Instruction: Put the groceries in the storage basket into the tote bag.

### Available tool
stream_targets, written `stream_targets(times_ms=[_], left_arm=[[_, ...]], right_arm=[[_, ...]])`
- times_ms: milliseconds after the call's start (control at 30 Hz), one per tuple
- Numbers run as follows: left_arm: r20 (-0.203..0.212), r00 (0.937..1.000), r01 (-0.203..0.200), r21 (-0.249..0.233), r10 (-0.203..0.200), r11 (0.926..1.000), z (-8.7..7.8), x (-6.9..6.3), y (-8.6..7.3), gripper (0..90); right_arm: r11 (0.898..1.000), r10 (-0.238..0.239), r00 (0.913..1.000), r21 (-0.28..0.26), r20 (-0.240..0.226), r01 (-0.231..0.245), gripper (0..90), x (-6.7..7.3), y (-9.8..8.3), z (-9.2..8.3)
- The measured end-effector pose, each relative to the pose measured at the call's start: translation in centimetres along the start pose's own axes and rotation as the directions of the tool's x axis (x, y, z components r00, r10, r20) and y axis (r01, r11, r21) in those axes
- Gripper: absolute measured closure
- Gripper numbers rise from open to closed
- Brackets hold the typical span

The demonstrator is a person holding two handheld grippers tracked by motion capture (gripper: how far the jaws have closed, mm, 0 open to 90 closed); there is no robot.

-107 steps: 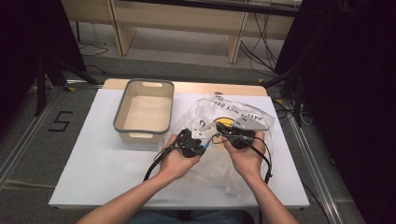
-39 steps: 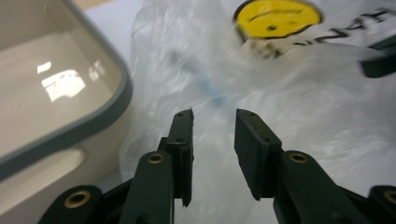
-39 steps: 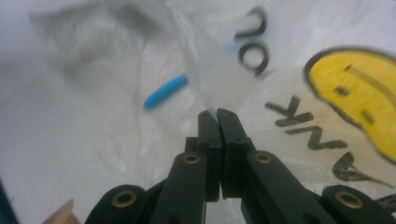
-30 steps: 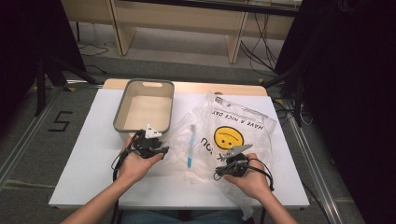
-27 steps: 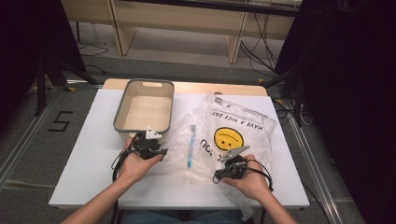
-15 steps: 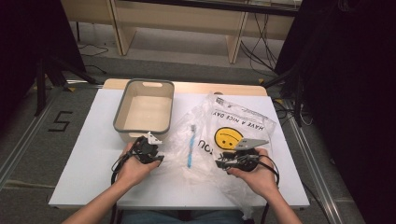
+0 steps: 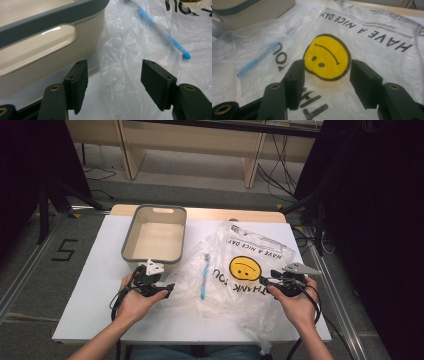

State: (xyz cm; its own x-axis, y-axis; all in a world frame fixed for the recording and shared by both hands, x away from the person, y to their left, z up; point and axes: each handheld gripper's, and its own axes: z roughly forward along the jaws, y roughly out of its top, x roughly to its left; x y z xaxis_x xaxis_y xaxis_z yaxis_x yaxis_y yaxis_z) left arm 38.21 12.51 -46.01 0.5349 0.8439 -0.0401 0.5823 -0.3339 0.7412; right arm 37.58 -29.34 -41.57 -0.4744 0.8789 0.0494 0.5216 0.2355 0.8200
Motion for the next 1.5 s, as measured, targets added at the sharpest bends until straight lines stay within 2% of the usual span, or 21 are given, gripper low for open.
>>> stream_targets(times_ms=[167,433,567,767,900,1033,1500], left_arm=[[0.008,0.9999,0.008,-0.001,-0.008,1.0000,-0.3,0.3,-0.5,36.2],[0.043,0.9986,0.032,-0.019,-0.032,0.9993,-0.5,0.5,-0.8,34.1],[0.046,0.9986,0.027,-0.022,-0.026,0.9994,-0.6,0.5,-0.8,33.4],[0.052,0.9981,0.033,-0.022,-0.032,0.9992,-0.4,0.5,-0.7,33.8],[0.056,0.9982,0.022,-0.019,-0.021,0.9996,-0.4,0.3,-0.7,34.0],[0.056,0.9981,0.028,-0.019,-0.027,0.9994,-0.3,0.3,-0.8,34.2],[0.050,0.9982,0.032,-0.014,-0.031,0.9994,-0.4,0.4,-0.7,35.1]], right_arm=[[1.000,0.017,0.9984,0.003,0.054,-0.017,46.4,-0.8,-0.2,-0.6],[0.998,0.069,0.9922,-0.002,0.103,-0.069,44.0,-2.4,-0.8,-1.4],[0.996,0.089,0.9887,0.002,0.121,-0.090,43.2,-2.9,-1.3,-1.7],[0.994,0.107,0.9870,0.024,0.120,-0.110,42.1,-3.4,-1.8,-2.0],[0.992,0.117,0.9853,0.033,0.125,-0.122,41.5,-3.7,-1.9,-2.2],[0.989,0.129,0.9852,0.051,0.112,-0.136,40.7,-3.9,-2.1,-2.2],[0.987,0.138,0.9845,0.063,0.109,-0.145,40.2,-4.0,-2.3,-2.3]])
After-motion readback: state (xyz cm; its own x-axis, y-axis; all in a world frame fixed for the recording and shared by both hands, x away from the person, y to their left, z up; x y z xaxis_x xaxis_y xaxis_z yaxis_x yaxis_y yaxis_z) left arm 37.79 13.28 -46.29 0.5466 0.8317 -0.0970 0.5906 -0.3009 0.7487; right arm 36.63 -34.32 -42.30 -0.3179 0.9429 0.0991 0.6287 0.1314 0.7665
